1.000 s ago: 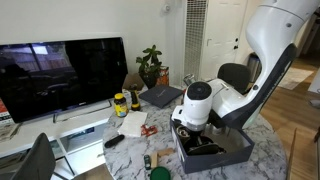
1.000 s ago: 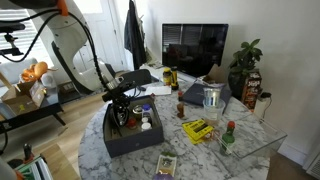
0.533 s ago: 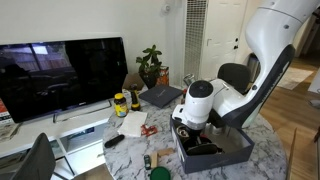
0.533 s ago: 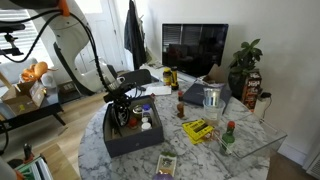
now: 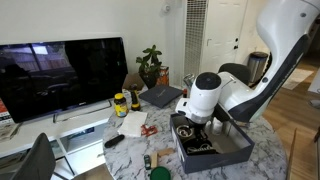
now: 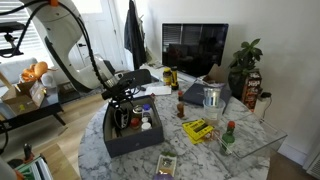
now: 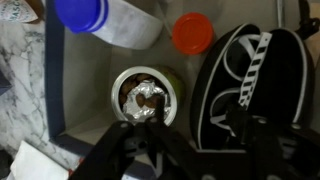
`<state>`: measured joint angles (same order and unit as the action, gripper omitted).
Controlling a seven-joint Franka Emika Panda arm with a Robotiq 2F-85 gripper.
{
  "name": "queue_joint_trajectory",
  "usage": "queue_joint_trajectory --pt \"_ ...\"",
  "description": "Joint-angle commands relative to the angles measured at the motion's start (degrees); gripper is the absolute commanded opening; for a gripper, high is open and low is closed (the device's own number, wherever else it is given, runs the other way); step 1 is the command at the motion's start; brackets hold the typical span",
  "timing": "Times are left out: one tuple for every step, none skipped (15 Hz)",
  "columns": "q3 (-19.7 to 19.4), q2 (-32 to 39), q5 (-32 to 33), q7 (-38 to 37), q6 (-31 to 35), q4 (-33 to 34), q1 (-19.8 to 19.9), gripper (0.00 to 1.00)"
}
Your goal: Pick up the black glasses case and put it in the blue box
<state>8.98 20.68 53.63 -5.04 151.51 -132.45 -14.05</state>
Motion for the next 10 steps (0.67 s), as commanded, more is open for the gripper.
queue_joint_trajectory --pt "0.2 -10.9 2.4 1.8 1.7 -6.4 0.1 0.97" --pt "0.1 -13.2 3.8 2.2 2.4 -7.3 0.2 1.0" --pt "-0.1 -15.9 5.7 2.0 2.9 -8.3 0.1 1.0" --pt "0.0 -18.9 6.5 2.6 3.9 -9.5 0.3 1.0" --pt "-0.4 -21.3 8.9 1.9 5.2 -10.5 0.5 1.0" --pt "-0.5 -24.2 10.2 2.1 6.8 -11.7 0.7 1.0" --pt "-0.9 -26.2 12.9 1.4 8.7 -12.6 0.9 1.0" --pt "-0.9 -27.7 13.5 2.4 9.3 -13.1 1.0 1.0" --pt "-0.3 -22.5 10.7 1.8 6.9 -9.0 0.4 1.0" --pt "-0.4 -24.4 11.6 1.8 7.5 -10.0 0.6 1.0"
